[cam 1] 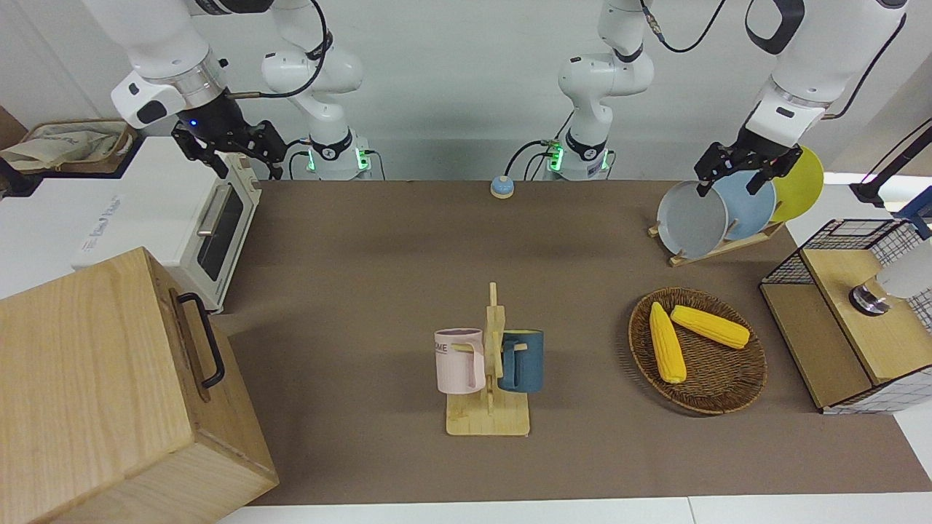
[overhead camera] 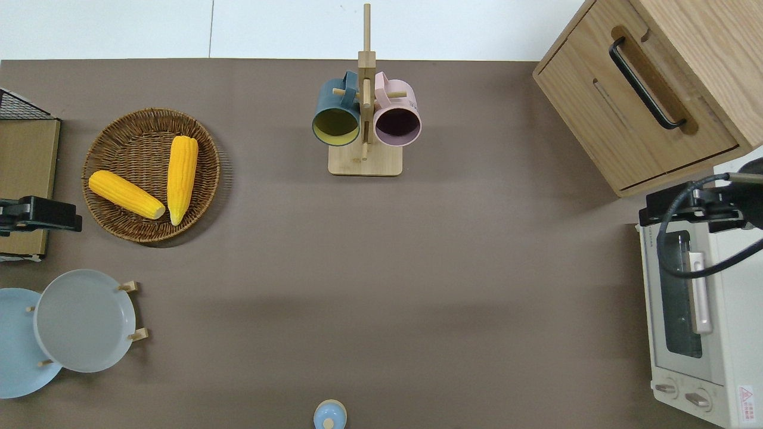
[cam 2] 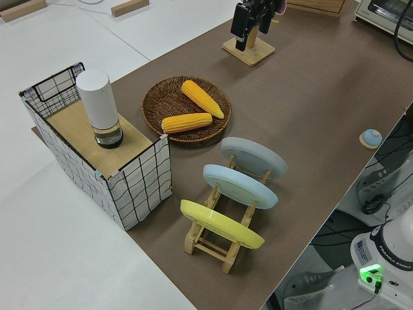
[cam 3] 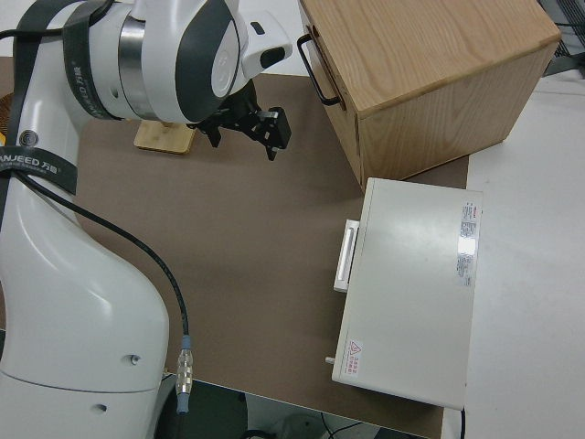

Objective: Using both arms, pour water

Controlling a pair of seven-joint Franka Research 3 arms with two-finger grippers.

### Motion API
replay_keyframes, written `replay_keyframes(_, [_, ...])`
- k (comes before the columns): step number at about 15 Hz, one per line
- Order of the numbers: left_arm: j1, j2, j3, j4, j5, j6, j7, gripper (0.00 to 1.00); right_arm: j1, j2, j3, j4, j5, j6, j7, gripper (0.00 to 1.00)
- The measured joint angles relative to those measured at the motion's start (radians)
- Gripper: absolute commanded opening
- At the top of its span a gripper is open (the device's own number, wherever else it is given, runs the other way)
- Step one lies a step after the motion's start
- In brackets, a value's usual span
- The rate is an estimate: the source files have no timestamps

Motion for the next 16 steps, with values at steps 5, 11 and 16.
replay_keyframes(5, [-0.001, 0.0, -0.008, 0.0, 0.0, 0.0, 0.0, 1.0, 0.003, 0.0, 0.015, 0.0, 0.0, 0.0, 0.0, 1.0])
replay_keyframes(11, [-0.001, 0.0, -0.008, 0.0, 0.0, 0.0, 0.0, 1.0, 0.004, 0.0, 0.029, 0.0, 0.0, 0.0, 0.0, 1.0])
replay_keyframes(16, [0.0, 0.0, 0.001, 0.0, 0.0, 0.0, 0.0, 1.0, 0.004, 0.0, 0.028, 0.0, 0.0, 0.0, 0.0, 1.0])
